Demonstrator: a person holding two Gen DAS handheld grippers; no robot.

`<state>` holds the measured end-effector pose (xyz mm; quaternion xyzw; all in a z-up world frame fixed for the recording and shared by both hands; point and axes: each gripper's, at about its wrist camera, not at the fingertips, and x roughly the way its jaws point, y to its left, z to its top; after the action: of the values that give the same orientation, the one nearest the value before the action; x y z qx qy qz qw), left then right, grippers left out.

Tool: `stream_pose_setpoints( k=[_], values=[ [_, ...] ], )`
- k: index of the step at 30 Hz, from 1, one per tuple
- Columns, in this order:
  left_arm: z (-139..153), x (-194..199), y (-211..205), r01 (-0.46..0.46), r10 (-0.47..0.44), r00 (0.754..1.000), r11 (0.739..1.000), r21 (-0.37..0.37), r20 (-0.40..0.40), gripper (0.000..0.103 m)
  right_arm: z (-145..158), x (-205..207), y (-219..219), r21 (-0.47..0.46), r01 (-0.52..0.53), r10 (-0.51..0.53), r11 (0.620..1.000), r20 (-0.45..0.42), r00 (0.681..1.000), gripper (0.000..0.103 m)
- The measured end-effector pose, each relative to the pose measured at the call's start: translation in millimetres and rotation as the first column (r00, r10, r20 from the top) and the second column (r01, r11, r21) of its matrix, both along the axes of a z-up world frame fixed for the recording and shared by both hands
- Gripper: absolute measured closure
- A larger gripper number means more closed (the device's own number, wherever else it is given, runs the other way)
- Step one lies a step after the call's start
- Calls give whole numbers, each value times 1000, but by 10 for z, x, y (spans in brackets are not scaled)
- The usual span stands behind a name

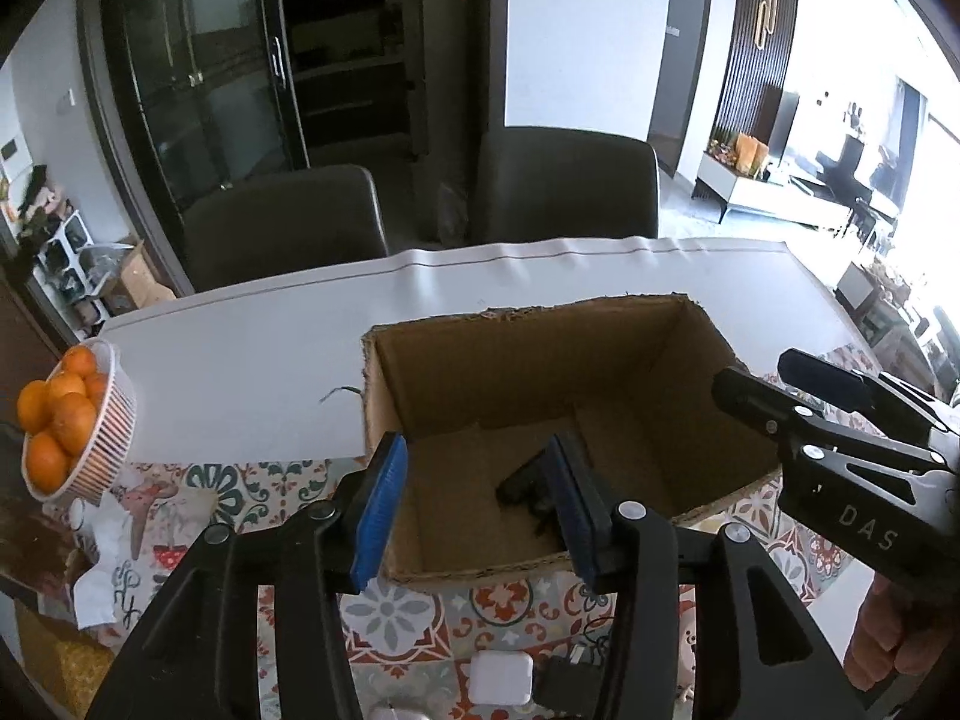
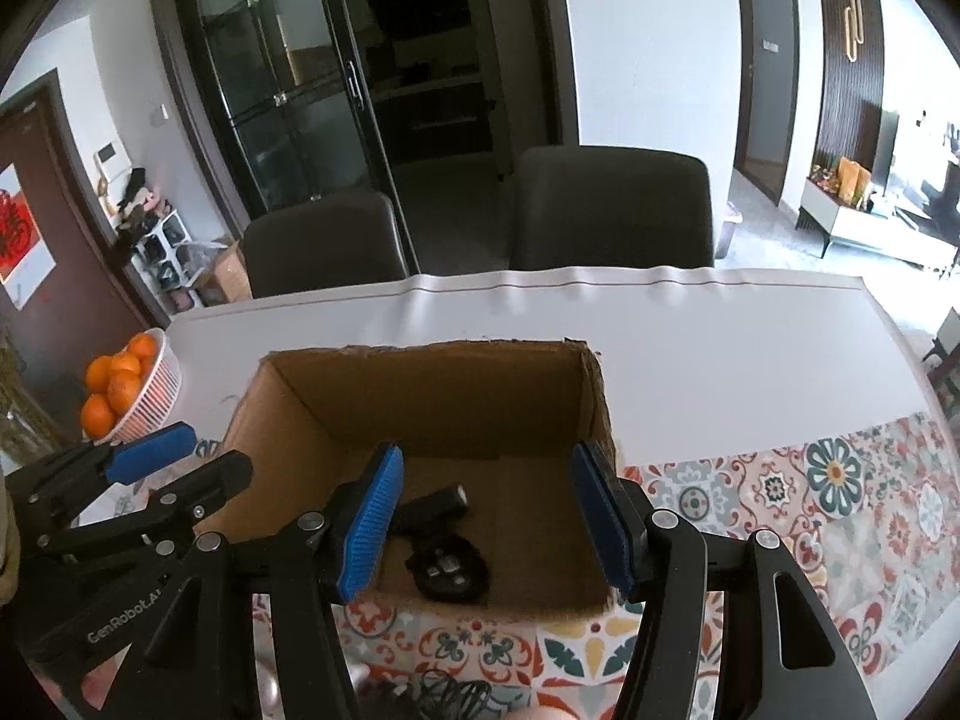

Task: Organize rigid objects
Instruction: 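Open both grippers to drop the flashlight and puck into the box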

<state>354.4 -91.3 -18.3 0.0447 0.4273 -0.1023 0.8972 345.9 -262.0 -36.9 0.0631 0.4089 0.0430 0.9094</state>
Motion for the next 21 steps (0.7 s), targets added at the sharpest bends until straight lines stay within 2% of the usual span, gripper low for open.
stream_pose_setpoints(
  k=[8, 21],
  values=[
    [118, -241, 82, -12, 11, 999, 1000, 19, 53, 54, 114, -237, 27, 17, 11, -11, 1000, 7, 1000, 43],
    [63, -596, 293, -24, 23, 999, 1000, 18, 45, 54, 56, -607, 197, 9, 7, -7, 1000, -5, 1000, 43]
  ],
)
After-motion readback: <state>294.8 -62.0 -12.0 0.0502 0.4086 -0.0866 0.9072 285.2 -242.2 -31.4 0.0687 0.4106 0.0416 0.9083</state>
